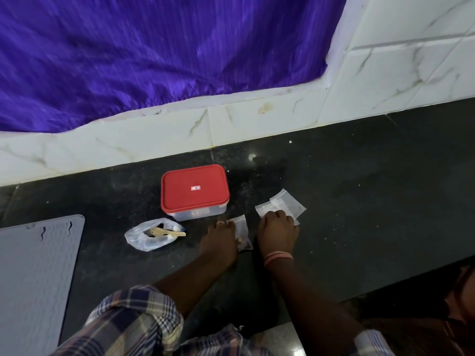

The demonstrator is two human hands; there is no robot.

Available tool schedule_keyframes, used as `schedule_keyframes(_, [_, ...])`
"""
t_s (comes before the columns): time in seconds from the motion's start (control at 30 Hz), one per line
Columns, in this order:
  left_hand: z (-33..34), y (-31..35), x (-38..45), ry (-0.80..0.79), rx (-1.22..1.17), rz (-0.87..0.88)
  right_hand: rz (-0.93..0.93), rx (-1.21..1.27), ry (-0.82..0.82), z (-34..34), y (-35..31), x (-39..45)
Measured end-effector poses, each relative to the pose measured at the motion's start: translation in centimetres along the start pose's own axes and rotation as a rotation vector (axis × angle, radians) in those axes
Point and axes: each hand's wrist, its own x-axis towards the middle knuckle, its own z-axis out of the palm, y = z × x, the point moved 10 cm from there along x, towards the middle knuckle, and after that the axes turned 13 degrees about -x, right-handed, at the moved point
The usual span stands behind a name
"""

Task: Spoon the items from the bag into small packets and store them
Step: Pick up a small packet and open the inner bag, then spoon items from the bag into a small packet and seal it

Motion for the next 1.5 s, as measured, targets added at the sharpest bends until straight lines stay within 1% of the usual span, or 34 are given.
schedule_keyframes(0.07, [-0.7, -0.2, -0.1, 0.049, -0.113, -0.010, 0.036, 0.015, 0.086, -2.0, 0.0, -0.6])
schedule_keyframes(0.13, [-2.3, 0.0, -0.3, 0.139, -0.285, 0.006, -0.008, 0.042, 0.178, -4.2, -1.1, -1.4])
schedule_keyframes(0.17, [-3.4, -0.3, -0.6, 0.200, -0.474, -0.028, -0.072, 0.068, 0.212, -5.0, -2.2, -2.1])
schedule_keyframes(0.2, [-4.1, -1.0, -0.8, 0.239, -0.722, -0.108, -0.149, 0.100, 0.243, -5.6, -3.4, -2.9])
schedule_keyframes(0.23, [-4.4, -1.6, -1.4, 0.235, -1.009, -0.227, -0.220, 0.126, 0.260, -6.2, -4.6, -4.0])
schedule_keyframes(0.27, [-3.8, -2.0, -1.6, 0.198, -1.295, -0.352, -0.270, 0.139, 0.253, -6.4, -5.4, -5.0])
schedule_keyframes(0.3, [-3.4, -2.2, -1.9, 0.158, -1.503, -0.441, -0.303, 0.149, 0.236, -6.3, -6.2, -5.8])
schedule_keyframes(0.33, [-3.6, -2.3, -2.0, 0.125, -1.599, -0.474, -0.325, 0.164, 0.226, -6.2, -6.5, -6.4])
schedule_keyframes(0.4, [-5.1, -2.8, -2.7, 0.099, -1.576, -0.448, -0.381, 0.207, 0.234, -5.9, -7.4, -7.2])
schedule_keyframes(0.5, [-8.1, -4.3, -3.9, 0.133, -1.443, -0.366, -0.463, 0.268, 0.250, -6.5, -8.8, -7.9])
schedule_keyframes(0.57, [-9.4, -5.2, -4.7, 0.134, -1.405, -0.332, -0.482, 0.386, 0.255, -7.8, -9.8, -8.3])
schedule_keyframes(0.63, [-10.6, -6.3, -5.1, 0.172, -1.366, -0.302, -0.471, 0.553, 0.252, -9.3, -10.7, -8.5])
schedule_keyframes(0.7, [-11.2, -7.2, -5.6, 0.177, -1.341, -0.296, -0.440, 0.674, 0.239, -10.1, -11.6, -8.1])
schedule_keyframes(0.77, [-11.3, -8.2, -5.9, 0.154, -1.448, -0.297, -0.382, 0.777, 0.161, -10.3, -12.6, -7.6])
schedule_keyframes(0.83, [-11.4, -9.2, -6.2, 0.117, -1.596, -0.329, -0.337, 0.912, -0.001, -9.9, -13.8, -7.1])
schedule_keyframes(0.9, [-11.4, -10.4, -6.6, 0.086, -1.648, -0.355, -0.374, 1.007, -0.158, -9.4, -15.3, -7.2])
schedule_keyframes(1.0, [-11.3, -12.2, -7.5, 0.101, -1.667, -0.378, -0.469, 0.995, -0.285, -8.5, -17.5, -7.8])
schedule_keyframes(1.07, [-11.5, -13.5, -8.1, 0.162, -1.650, -0.383, -0.436, 0.903, -0.291, -7.6, -18.0, -7.8])
schedule_keyframes(1.1, [-11.9, -14.1, -8.5, 0.201, -1.584, -0.372, -0.379, 0.863, -0.283, -7.2, -17.8, -7.6])
schedule_keyframes(1.13, [-12.6, -14.8, -8.8, 0.255, -1.438, -0.356, -0.317, 0.833, -0.278, -6.9, -17.6, -7.4])
schedule_keyframes(1.2, [-14.5, -15.2, -9.2, 0.345, -1.011, -0.300, -0.239, 0.822, -0.283, -6.4, -17.7, -7.4])
schedule_keyframes(1.23, [-15.1, -14.8, -9.4, 0.373, -0.826, -0.264, -0.249, 0.814, -0.275, -6.6, -18.1, -7.6])
schedule_keyframes(1.27, [-15.5, -14.2, -9.7, 0.392, -0.715, -0.217, -0.290, 0.779, -0.256, -6.9, -18.8, -8.0])
schedule_keyframes(1.37, [-15.8, -12.5, -10.3, 0.404, -0.578, -0.034, -0.493, 0.608, -0.165, -8.0, -21.4, -9.6])
schedule_keyframes(1.43, [-15.8, -13.4, -10.8, 0.384, -0.510, -0.066, -0.594, 0.462, -0.160, -8.1, -22.8, -10.5])
schedule_keyframes(1.47, [-15.7, -14.4, -11.1, 0.376, -0.462, -0.117, -0.630, 0.433, -0.205, -7.4, -23.4, -11.0])
schedule_keyframes(1.5, [-15.6, -15.5, -11.4, 0.374, -0.409, -0.159, -0.662, 0.452, -0.292, -6.4, -24.0, -11.6])
